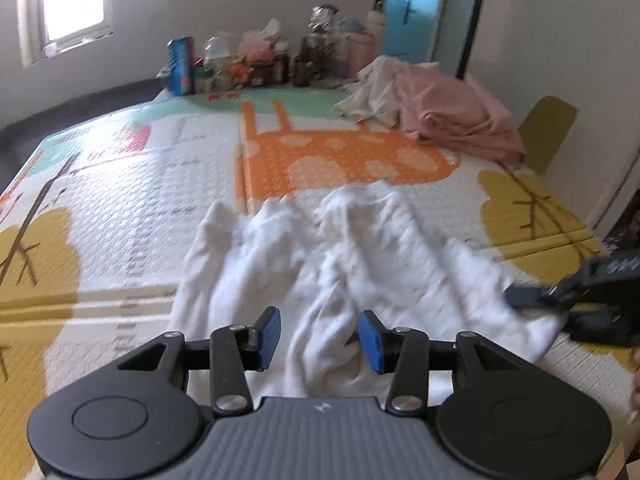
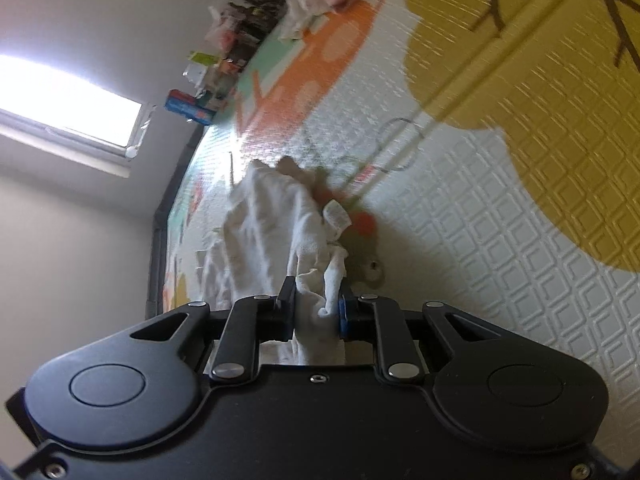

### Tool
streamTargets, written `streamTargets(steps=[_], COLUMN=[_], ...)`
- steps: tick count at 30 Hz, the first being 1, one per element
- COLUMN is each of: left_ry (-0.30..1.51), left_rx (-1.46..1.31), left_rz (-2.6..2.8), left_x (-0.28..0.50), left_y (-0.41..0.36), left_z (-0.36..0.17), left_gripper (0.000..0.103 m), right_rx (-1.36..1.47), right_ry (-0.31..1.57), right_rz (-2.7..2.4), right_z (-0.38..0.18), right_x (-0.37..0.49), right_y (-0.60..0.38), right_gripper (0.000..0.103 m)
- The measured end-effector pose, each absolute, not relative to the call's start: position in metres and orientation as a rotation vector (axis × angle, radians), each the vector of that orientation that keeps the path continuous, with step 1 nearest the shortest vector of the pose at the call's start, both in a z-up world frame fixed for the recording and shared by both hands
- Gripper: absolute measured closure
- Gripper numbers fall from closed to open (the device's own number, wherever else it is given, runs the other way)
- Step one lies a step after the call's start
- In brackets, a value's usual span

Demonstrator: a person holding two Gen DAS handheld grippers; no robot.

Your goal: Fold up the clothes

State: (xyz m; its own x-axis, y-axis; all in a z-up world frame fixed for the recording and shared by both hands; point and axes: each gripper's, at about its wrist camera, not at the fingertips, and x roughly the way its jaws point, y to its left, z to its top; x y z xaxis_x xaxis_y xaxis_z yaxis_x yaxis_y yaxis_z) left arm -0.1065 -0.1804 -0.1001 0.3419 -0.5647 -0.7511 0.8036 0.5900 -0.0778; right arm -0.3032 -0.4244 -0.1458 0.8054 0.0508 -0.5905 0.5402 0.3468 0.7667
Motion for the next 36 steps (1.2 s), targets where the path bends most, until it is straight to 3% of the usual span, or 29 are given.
streamTargets(steps=[21, 36], left_ry=[0.899, 0.922], left_rx=[0.31, 0.16], left_rz=[-0.89, -0.929], left_x=[-0.113, -0.103], left_y=[-0.163, -0.138], left_z=[-0.141, -0.148], left_gripper=[0.057, 0.056], right_rx=[1.01, 0.816], right_ry=[0.567, 0.742], right_rz=[-0.088, 0.105], right_z=[-0.079, -0.075], right_x=[-0.243, -0.177], right_y=[-0.378, -0.306], right_gripper=[0.088, 0.088])
